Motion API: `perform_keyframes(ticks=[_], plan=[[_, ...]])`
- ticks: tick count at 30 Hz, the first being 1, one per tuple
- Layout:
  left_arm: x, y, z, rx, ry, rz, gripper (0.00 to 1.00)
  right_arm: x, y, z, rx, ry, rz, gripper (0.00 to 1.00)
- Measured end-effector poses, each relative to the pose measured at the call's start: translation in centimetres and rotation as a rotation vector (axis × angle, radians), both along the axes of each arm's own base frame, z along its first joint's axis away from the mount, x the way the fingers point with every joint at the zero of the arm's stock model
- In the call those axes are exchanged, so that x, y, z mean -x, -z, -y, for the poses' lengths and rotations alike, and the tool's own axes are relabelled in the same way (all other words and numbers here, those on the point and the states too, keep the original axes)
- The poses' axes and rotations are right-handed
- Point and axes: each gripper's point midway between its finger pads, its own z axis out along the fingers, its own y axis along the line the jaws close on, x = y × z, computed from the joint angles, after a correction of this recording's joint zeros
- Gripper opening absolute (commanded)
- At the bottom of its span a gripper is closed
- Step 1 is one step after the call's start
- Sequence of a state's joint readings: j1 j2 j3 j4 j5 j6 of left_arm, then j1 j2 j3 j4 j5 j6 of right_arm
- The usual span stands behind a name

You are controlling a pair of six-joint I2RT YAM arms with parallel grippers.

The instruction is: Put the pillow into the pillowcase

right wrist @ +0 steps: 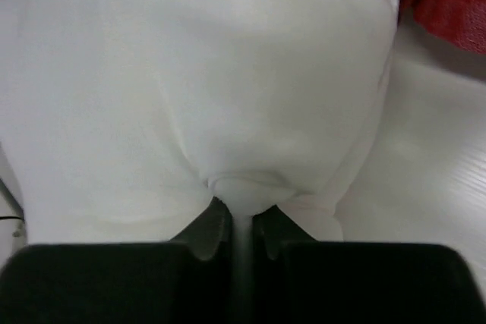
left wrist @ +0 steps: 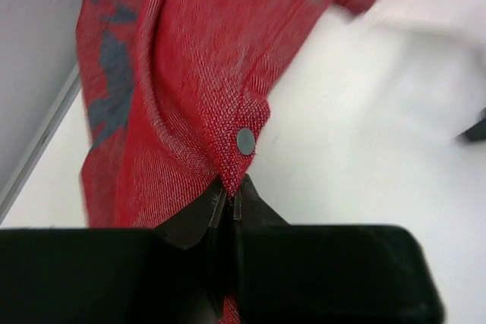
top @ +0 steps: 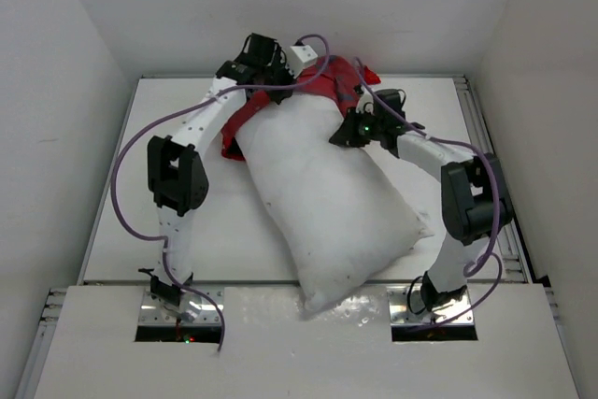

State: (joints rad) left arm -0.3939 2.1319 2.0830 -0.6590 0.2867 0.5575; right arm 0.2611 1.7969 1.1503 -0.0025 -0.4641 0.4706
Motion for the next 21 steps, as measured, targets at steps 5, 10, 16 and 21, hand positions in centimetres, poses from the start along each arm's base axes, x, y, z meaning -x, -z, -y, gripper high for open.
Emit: perform_keyframes(ticks=[5,10,16,21], plan=[[2.4,-4.8,1.8,0.100,0.121,-0.030,0.00,0.0,-2.1,-4.1,-0.052,-0.015,0.054,0.00],[4.2,-7.9,-0.1,0.102,0.144,-0.018,0.00,-2.5,-7.1,-6.2,-0.088,0.050,0.136,0.00],[5.7,-10.7,-5.3,0.056,0.109,0.031,0.00,-6.2,-13.7,-5.5,-0.106,0.201,0.318,0.00],[10.9,-8.8,-7.1,-0.010,0.161,-0.041,0.00,-6.1,-15.8,-4.6,-0.069,0.253,0.389,0.00]])
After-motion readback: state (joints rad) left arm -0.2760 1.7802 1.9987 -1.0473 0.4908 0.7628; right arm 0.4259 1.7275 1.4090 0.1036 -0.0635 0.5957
